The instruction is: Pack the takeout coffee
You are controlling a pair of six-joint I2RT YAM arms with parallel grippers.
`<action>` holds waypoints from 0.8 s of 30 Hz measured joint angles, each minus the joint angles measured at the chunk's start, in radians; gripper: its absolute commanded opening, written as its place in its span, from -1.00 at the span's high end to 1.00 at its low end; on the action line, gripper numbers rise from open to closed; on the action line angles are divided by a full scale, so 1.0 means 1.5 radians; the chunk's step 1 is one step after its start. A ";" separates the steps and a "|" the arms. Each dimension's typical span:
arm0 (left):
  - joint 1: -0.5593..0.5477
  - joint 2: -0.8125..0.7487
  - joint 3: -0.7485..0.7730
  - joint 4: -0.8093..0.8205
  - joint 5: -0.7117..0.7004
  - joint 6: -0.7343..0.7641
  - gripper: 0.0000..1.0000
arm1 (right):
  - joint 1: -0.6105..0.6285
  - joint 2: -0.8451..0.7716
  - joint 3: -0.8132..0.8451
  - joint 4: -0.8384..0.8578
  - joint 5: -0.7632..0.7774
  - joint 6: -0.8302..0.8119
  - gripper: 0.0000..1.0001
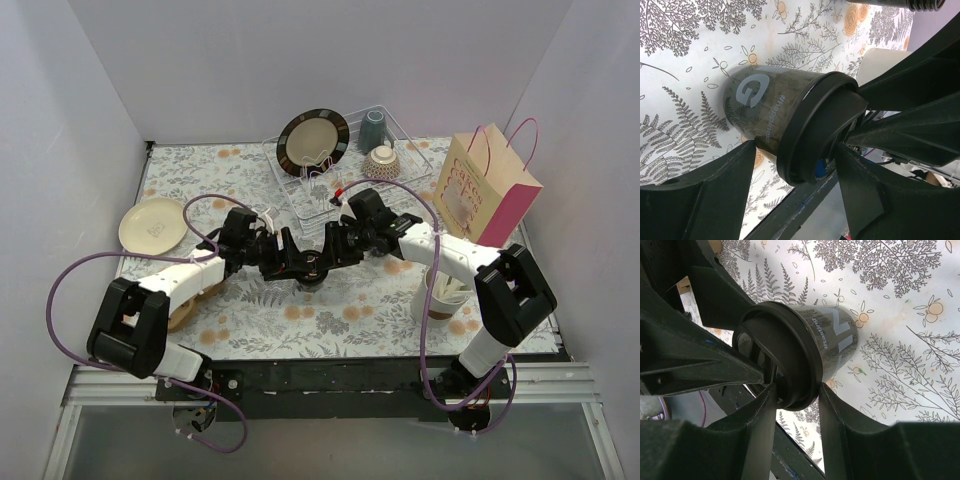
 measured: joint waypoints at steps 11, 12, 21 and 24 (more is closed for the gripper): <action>-0.003 0.008 -0.006 0.013 0.000 -0.021 0.10 | 0.002 0.000 0.000 -0.002 -0.001 0.013 0.32; -0.003 0.011 -0.002 0.011 -0.001 -0.021 0.12 | 0.001 0.000 0.000 -0.003 0.001 0.014 0.31; -0.005 0.072 0.088 -0.065 -0.001 0.046 0.18 | -0.003 0.000 0.028 -0.054 0.028 0.011 -0.01; -0.007 0.081 0.104 -0.077 -0.004 0.072 0.18 | -0.011 -0.002 0.040 -0.083 0.035 0.002 -0.01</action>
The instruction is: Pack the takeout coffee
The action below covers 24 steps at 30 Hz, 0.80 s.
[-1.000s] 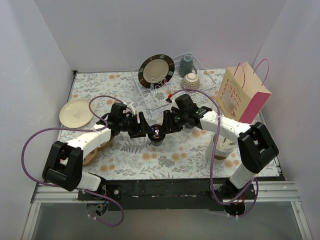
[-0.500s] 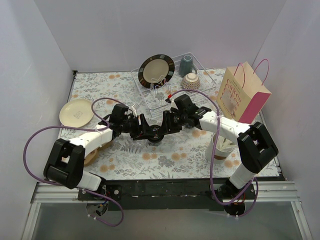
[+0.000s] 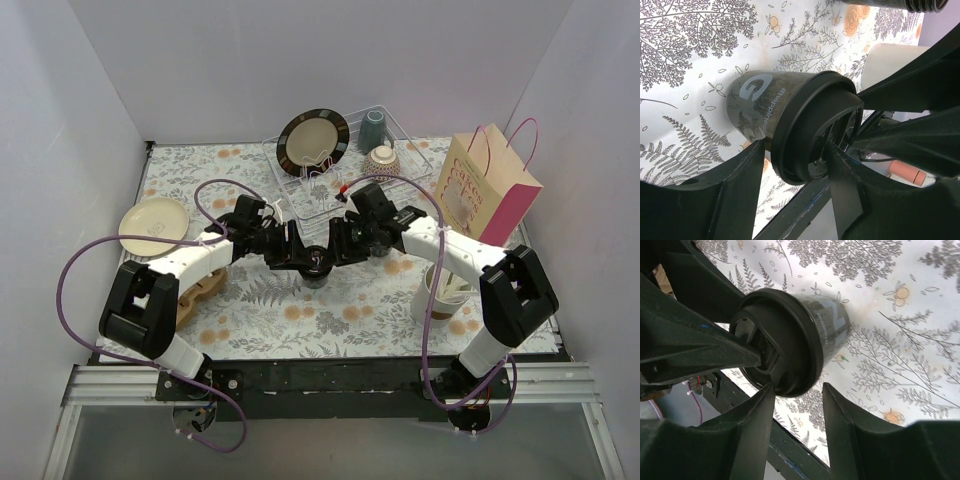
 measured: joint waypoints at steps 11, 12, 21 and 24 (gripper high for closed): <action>0.000 0.003 0.017 -0.028 0.010 0.072 0.17 | -0.044 -0.036 0.004 -0.035 -0.003 -0.038 0.26; 0.000 0.004 0.019 -0.033 0.012 0.078 0.17 | -0.045 -0.036 0.004 -0.036 -0.006 -0.041 0.27; 0.001 0.016 0.036 -0.062 0.035 0.123 0.17 | -0.045 -0.025 0.005 -0.031 -0.042 -0.052 0.27; 0.001 0.027 0.046 -0.063 0.043 0.127 0.16 | -0.045 -0.011 0.005 -0.030 -0.044 -0.056 0.27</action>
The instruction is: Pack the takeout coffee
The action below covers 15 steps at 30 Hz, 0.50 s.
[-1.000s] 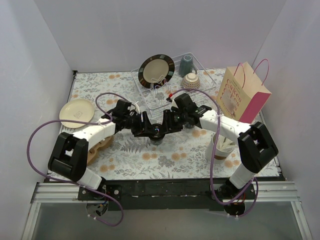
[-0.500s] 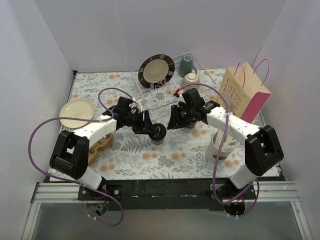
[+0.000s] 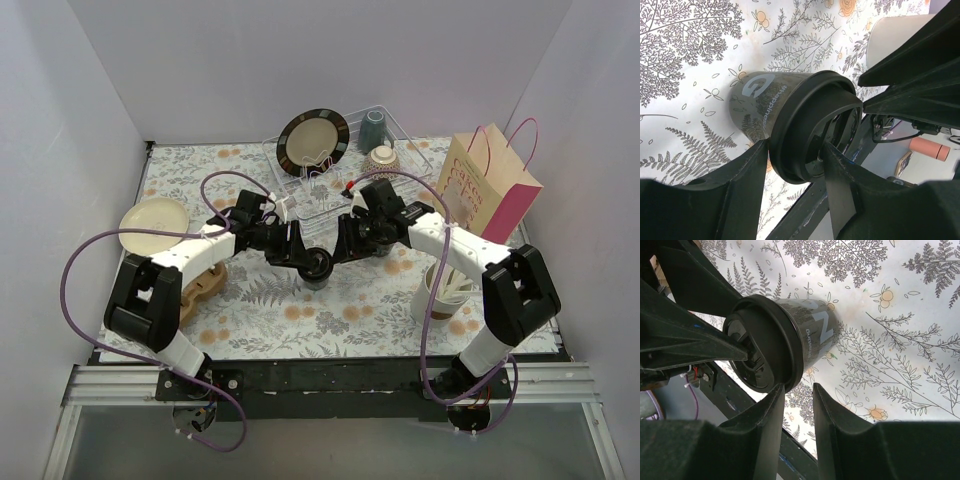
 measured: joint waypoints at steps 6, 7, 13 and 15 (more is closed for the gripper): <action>0.001 0.012 0.010 -0.003 0.007 0.002 0.08 | 0.000 0.012 0.000 0.006 -0.006 -0.003 0.28; 0.002 0.014 0.013 -0.005 0.008 0.002 0.03 | 0.000 0.013 0.000 0.007 -0.006 -0.003 0.30; 0.003 0.017 0.018 -0.012 0.007 -0.007 -0.03 | 0.000 0.020 0.000 0.012 -0.006 -0.003 0.37; 0.003 0.017 0.018 -0.012 0.007 -0.013 -0.01 | 0.000 0.020 0.000 0.014 -0.006 -0.003 0.38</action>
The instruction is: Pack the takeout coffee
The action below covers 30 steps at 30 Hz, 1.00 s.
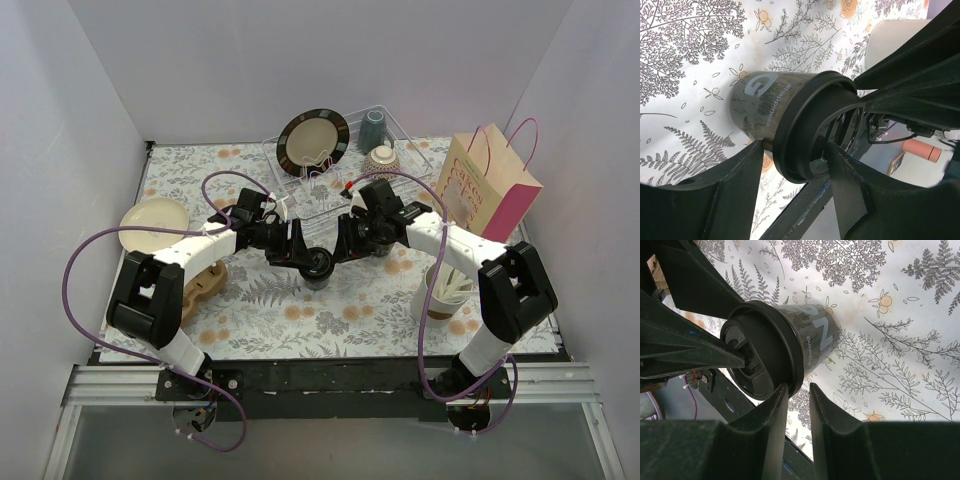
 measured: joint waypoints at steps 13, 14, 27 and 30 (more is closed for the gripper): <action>0.001 0.011 -0.004 0.014 0.014 -0.022 0.09 | -0.002 0.000 -0.022 0.034 0.003 0.006 0.46; 0.001 0.012 -0.004 0.016 0.015 -0.022 0.08 | -0.002 0.000 -0.025 0.039 0.003 0.009 0.47; 0.004 0.019 -0.009 0.029 0.030 -0.022 0.09 | -0.005 -0.023 -0.077 0.099 0.013 0.066 0.54; 0.004 0.019 -0.009 0.029 0.030 -0.022 0.09 | -0.004 -0.025 -0.077 0.098 0.017 0.073 0.47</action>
